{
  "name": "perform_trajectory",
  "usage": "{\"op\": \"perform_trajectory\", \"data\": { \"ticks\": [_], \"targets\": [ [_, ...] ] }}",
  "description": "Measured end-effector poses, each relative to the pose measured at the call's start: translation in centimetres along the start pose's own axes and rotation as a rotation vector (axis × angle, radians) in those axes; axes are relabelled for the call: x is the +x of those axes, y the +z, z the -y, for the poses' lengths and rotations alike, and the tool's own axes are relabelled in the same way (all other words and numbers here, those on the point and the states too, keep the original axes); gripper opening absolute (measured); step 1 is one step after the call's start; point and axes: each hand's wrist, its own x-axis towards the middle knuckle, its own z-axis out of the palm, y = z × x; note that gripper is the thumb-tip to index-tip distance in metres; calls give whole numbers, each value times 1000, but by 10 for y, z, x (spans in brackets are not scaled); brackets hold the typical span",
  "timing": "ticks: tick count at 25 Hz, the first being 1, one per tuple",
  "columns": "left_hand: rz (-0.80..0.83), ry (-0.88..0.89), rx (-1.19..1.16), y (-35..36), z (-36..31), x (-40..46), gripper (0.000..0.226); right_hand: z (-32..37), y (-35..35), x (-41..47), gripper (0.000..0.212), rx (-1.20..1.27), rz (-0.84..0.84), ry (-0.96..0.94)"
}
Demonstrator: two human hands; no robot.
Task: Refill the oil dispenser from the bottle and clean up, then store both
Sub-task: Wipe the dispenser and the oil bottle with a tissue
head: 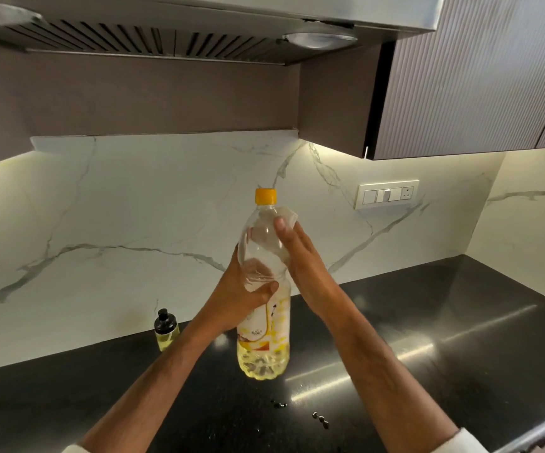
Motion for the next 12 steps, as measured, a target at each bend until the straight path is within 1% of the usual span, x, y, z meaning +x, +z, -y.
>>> {"op": "perform_trajectory", "data": {
  "ticks": [2,4,6,8,9,11,12],
  "targets": [
    [60,-28,-79,0,-4,-3,102,3,-10,7,84,60,63,23],
    [80,8,-134,0,-7,-4,112,4,-12,12,82,130,157,48],
    [67,36,-150,-1,-11,-4,120,4,-16,17,85,94,203,22],
    [30,20,-214,-4,-11,-1,118,5,-21,17,89,38,297,6],
    [17,17,-241,-4,-12,-2,115,5,-22,14,87,25,325,13],
    [29,50,-258,-1,-15,-8,111,-2,-25,10,74,-11,324,-4],
    [70,36,-264,-1,-16,-10,109,-5,-26,7,69,-27,301,-13]
  ]
}}
